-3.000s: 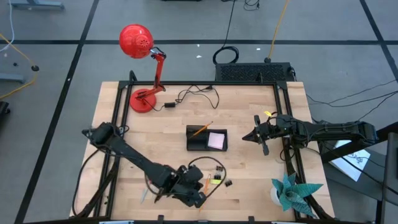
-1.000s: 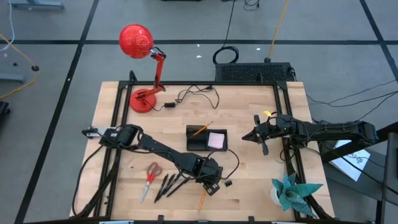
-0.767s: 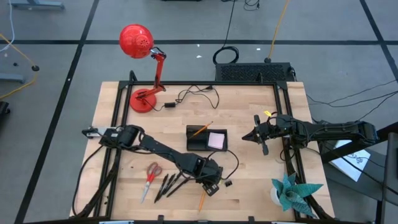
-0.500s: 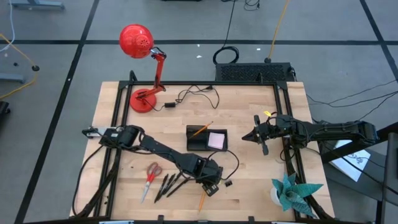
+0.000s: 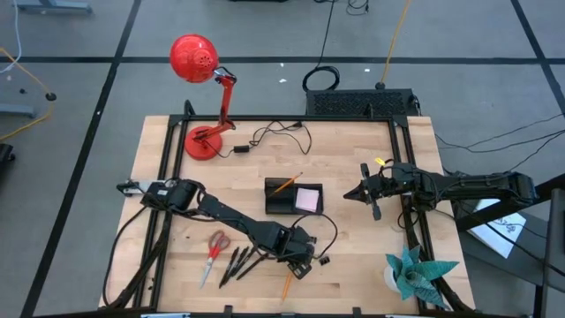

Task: Pick and place office supplies into organizer
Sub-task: Put the pencil into the desk organizer

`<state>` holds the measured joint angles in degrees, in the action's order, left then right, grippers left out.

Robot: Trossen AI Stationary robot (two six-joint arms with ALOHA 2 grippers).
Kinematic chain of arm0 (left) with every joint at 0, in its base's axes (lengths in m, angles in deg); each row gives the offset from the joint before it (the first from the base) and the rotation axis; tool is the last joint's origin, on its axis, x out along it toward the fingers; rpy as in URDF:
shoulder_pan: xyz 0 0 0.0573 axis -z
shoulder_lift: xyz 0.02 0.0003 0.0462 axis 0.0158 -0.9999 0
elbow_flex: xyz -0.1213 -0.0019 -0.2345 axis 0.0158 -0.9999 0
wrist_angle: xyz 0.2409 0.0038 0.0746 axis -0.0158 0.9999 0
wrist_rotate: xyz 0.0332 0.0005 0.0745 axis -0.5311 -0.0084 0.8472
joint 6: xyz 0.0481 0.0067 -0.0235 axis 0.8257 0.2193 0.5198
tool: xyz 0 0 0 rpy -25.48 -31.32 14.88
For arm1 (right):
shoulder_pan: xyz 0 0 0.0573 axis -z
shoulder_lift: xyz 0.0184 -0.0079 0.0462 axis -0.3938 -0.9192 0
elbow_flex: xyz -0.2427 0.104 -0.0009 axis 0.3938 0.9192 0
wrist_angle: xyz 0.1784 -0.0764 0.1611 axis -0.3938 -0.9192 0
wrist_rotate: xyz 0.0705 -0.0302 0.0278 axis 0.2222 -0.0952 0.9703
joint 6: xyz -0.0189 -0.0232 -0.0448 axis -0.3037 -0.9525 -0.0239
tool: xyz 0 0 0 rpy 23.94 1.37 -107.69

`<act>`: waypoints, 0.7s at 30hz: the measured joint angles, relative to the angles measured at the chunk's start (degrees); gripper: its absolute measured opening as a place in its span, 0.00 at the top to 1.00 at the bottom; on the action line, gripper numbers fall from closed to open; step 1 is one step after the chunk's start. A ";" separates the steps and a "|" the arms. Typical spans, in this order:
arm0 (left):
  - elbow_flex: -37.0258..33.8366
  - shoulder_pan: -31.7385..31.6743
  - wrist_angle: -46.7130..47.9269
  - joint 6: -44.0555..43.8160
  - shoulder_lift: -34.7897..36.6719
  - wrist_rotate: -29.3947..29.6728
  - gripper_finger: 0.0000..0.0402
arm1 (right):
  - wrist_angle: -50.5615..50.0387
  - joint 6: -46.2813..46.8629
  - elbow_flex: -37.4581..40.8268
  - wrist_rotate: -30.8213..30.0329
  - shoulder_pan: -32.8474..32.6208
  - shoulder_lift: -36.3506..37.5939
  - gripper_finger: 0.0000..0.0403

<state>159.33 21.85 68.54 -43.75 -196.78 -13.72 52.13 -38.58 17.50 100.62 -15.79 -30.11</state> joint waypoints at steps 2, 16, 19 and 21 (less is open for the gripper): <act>0.03 0.22 0.07 -0.44 -0.30 -0.16 0.58 | -0.04 -0.30 0.00 0.00 0.00 -0.02 0.99; 0.11 0.35 -3.18 -0.02 -1.05 0.45 0.74 | -0.48 1.16 0.00 0.22 0.00 -0.02 0.99; 0.11 0.40 -3.84 1.30 -1.13 0.52 0.74 | -0.48 1.35 0.00 0.24 0.00 -0.02 0.99; 0.11 0.40 -3.74 2.13 -1.17 0.58 0.74 | -0.48 1.36 0.00 0.24 0.00 -0.02 0.99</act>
<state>159.44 22.25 64.80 -41.62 -197.95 -13.14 51.65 -37.22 17.50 100.86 -15.79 -30.13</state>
